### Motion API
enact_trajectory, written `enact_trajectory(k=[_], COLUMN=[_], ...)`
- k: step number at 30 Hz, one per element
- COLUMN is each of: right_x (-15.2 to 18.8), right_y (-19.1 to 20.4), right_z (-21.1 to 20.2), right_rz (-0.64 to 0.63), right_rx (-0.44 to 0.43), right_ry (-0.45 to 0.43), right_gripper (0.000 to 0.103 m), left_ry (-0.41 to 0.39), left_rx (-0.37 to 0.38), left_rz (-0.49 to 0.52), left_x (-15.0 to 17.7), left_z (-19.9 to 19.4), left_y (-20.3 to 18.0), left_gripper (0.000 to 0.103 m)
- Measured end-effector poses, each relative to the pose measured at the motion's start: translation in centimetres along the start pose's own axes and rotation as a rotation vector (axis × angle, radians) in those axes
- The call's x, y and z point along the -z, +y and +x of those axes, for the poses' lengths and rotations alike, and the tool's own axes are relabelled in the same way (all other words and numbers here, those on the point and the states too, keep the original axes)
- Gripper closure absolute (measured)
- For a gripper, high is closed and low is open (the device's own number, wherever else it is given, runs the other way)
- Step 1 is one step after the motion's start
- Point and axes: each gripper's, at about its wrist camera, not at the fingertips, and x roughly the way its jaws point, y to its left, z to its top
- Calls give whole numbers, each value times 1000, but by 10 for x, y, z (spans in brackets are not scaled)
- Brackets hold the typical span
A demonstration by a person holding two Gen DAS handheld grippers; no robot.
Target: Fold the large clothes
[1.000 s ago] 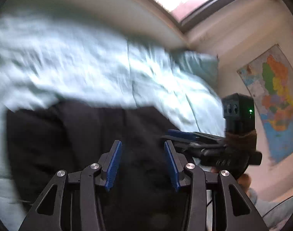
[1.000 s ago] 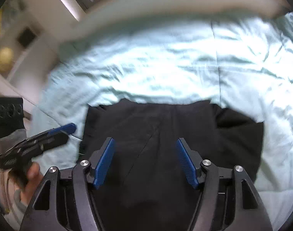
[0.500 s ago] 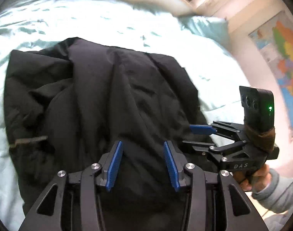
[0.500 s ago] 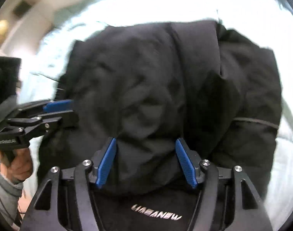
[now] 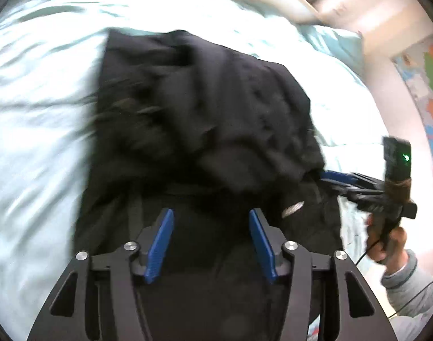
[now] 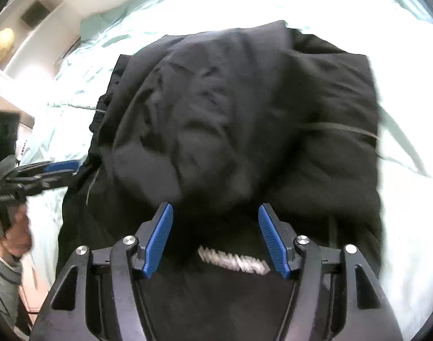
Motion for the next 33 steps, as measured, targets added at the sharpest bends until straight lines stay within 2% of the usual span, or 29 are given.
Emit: enact_trajectory(k=[3, 5, 8, 10, 15, 16, 19, 20, 21, 22, 25, 28, 31, 33], right_x=[36, 55, 90, 114, 156, 164, 180, 185, 190, 195, 211, 227, 240, 246], right_y=[-29, -50, -86, -102, -103, -99, -93, -92, -91, -93, -96, -100, -103, -106], right_z=[-26, -42, -67, -74, -64, -61, -59, -59, -59, -61, -63, -57, -45, -38], right_rz=[8, 53, 176, 244, 328, 331, 329, 327, 324, 324, 333, 353, 369, 391], right_rx=[109, 168, 146, 107, 64, 67, 77, 84, 96, 102, 115, 98, 95, 100], right_ry=[-11, -11, -2, 10, 71, 80, 98, 103, 109, 113, 126, 150, 170, 181], right_gripper=[36, 36, 36, 36, 36, 36, 36, 36, 36, 36, 36, 36, 48, 50], left_ry=[-4, 9, 36, 57, 133, 162, 197, 198, 188, 177, 129, 103, 136, 155], left_rx=[-78, -99, -96, -98, -102, -126, -146, -157, -161, -149, -105, 2, -40, -95], left_rz=[-100, -180, -301, -347, -377, -365, -340, -328, -294, -264, -210, -224, -247, -225], left_x=[44, 75, 121, 146, 189, 195, 205, 206, 206, 204, 196, 191, 190, 192], left_z=[-37, -50, -55, -50, -30, -22, -10, -8, -8, -10, -20, -28, -16, -9], left_y=[38, 56, 74, 81, 82, 79, 74, 73, 66, 60, 41, 38, 42, 38], left_gripper=[45, 45, 45, 45, 45, 45, 46, 50, 74, 87, 87, 87, 86, 85])
